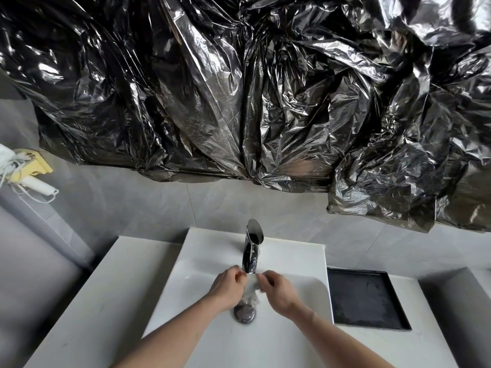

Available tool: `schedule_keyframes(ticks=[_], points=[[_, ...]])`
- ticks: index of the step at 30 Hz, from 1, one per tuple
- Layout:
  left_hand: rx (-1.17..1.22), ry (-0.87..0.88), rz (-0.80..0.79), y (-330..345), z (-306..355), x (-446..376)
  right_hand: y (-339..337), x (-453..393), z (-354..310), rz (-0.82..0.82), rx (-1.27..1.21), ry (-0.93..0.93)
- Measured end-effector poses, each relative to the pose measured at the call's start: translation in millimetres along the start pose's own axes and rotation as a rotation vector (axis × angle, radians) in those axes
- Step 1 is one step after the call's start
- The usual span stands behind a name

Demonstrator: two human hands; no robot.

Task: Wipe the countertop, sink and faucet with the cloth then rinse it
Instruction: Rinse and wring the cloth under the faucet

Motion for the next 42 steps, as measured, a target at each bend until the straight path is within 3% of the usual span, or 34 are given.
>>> schedule_keyframes(ticks=[3, 6, 13, 20, 22, 25, 29, 36, 42], points=[[0.022, 0.009, -0.087, 3.8, -5.5, 2.2, 3.5, -0.7, -0.3, -0.008, -0.344, 0.027], [-0.013, 0.039, -0.146, 5.4, -14.7, 3.7, 6.3, -0.8, -0.8, -0.026, -0.466, 0.043], [0.163, 0.132, -0.002, -5.1, -6.9, 11.9, 10.9, -3.8, -11.7, 0.008, -0.374, 0.053], [0.36, 0.234, -0.019, -13.5, -8.1, 8.2, 31.7, -6.7, -11.3, -0.117, 0.153, -0.006], [0.388, 0.206, 0.022, -16.3, -10.4, 8.7, 33.6, -7.7, -7.1, -0.089, 0.167, 0.018], [0.405, 0.141, 0.145, -25.6, -17.6, 12.6, 27.1, -8.1, -6.8, -0.016, 0.1, 0.064], [0.231, 0.015, 0.261, -35.5, -41.3, 16.0, 17.4, -8.3, -11.1, 0.061, -0.113, 0.055], [0.023, -0.081, 0.197, -16.0, -58.4, 8.7, 23.3, -8.7, -35.3, -0.09, -0.265, 0.067], [0.02, 0.049, 0.132, 9.8, -43.7, 11.7, 29.0, -3.2, -31.2, -0.126, -0.547, 0.076]])
Point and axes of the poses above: each hand's wrist, its own x-axis away from the middle knuckle, its own y-axis out of the palm, z = x × y, the point moved 5 cm from there along -x, towards the middle knuckle, and after that the axes turned 12 degrees about -z, right-handed, at the moved point
